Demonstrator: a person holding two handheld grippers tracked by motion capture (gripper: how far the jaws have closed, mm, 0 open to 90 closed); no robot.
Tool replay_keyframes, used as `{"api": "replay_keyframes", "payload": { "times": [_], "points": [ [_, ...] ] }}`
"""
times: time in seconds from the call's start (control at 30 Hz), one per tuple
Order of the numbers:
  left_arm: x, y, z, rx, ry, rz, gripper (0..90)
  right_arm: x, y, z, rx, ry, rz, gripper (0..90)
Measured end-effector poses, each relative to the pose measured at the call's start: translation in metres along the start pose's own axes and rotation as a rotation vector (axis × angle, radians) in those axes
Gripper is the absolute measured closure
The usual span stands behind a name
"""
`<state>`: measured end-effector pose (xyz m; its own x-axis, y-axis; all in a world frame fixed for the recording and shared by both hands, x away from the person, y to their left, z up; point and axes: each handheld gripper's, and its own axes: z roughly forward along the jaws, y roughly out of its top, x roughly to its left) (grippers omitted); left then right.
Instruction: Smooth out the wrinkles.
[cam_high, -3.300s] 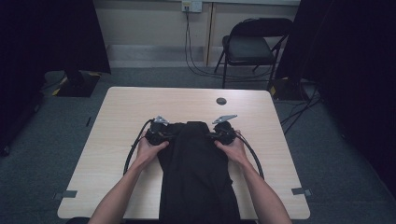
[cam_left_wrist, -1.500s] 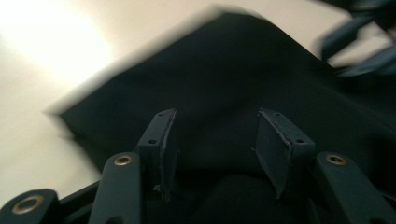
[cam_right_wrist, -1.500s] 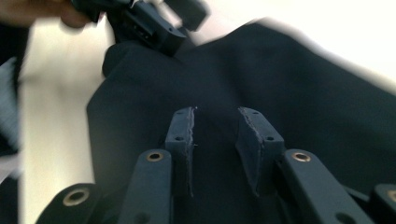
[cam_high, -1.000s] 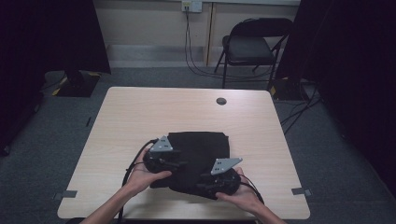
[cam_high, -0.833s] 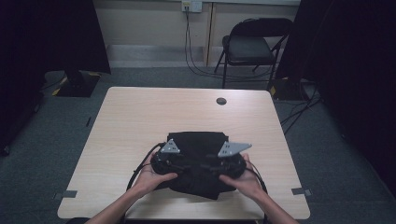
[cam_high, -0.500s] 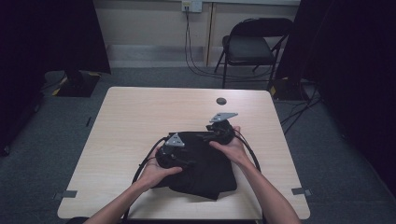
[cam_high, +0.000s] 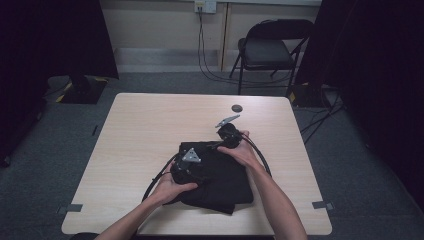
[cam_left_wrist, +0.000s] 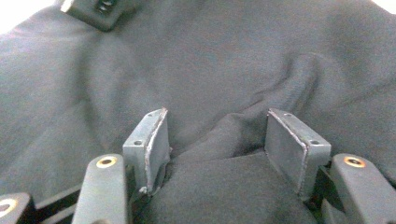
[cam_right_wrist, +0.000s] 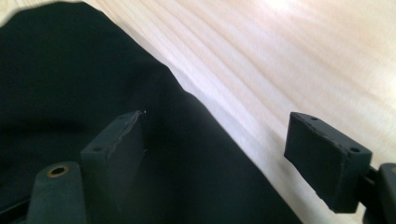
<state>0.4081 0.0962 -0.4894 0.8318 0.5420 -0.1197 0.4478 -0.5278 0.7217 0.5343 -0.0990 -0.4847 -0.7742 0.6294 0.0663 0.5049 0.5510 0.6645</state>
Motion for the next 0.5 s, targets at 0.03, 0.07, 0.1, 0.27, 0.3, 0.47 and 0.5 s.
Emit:
{"api": "replay_keyframes", "payload": {
  "times": [0.03, 0.07, 0.1, 0.27, 0.3, 0.47, 0.5],
  "points": [
    [0.0, 0.0, 0.0, 0.0, 0.0, -0.003, 40.1, -0.001, -0.004, 0.001, 0.002, 0.015, 0.013, 19.7],
    [0.001, 0.0, 0.0, -0.001, -0.002, -0.007, 40.1, -0.001, -0.004, 0.001, 0.002, 0.015, 0.013, 19.7],
    [0.001, -0.001, 0.0, -0.005, -0.004, -0.014, 40.2, -0.002, -0.006, 0.002, 0.003, 0.028, 0.019, 19.6],
    [0.001, -0.002, 0.0, -0.019, -0.004, -0.022, 40.4, 0.0, -0.015, -0.004, -0.017, 0.116, 0.027, 21.7],
    [0.001, -0.002, 0.0, -0.02, -0.002, -0.024, 40.7, 0.003, -0.018, -0.007, -0.01, 0.136, 0.012, 26.9],
    [0.0, -0.003, 0.0, -0.023, 0.005, -0.025, 40.9, 0.005, -0.021, -0.012, -0.01, 0.171, 0.022, 57.6],
    [0.0, -0.003, 0.0, -0.023, 0.006, -0.021, 40.9, 0.006, -0.02, -0.014, -0.022, 0.176, 0.021, 66.7]
  ]
}}
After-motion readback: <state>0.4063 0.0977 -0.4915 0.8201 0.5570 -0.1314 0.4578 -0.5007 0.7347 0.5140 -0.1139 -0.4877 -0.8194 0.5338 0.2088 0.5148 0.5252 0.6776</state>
